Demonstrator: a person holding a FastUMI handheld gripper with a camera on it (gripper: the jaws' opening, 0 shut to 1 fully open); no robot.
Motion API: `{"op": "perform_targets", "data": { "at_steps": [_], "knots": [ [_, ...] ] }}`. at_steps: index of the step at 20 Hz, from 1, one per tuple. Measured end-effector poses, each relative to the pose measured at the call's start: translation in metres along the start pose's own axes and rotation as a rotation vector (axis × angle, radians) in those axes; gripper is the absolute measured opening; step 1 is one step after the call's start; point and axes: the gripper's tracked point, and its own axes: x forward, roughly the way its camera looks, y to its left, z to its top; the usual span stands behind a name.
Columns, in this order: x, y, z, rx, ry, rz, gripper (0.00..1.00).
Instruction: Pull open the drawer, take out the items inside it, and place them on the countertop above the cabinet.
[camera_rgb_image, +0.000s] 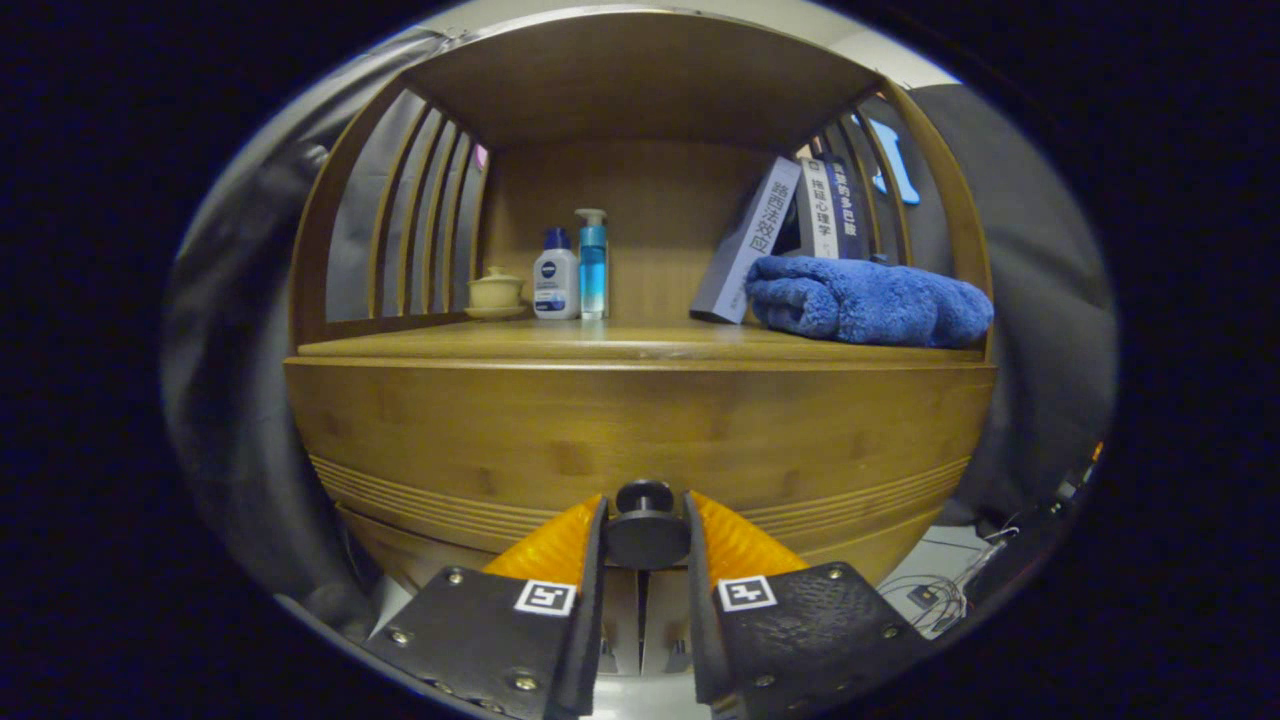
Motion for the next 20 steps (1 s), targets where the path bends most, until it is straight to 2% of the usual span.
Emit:
{"op": "perform_targets", "data": {
  "at_steps": [3,16,17,20],
  "knots": [
    [-0.002,0.001,-0.005,0.042,0.043,0.011,0.3],
    [-0.134,-0.013,-0.028,0.083,0.096,0.043,0.3],
    [-0.142,-0.014,-0.029,0.082,0.095,0.044,0.22],
    [-0.157,-0.013,-0.038,0.086,0.117,0.047,0.22]
  ]
}}
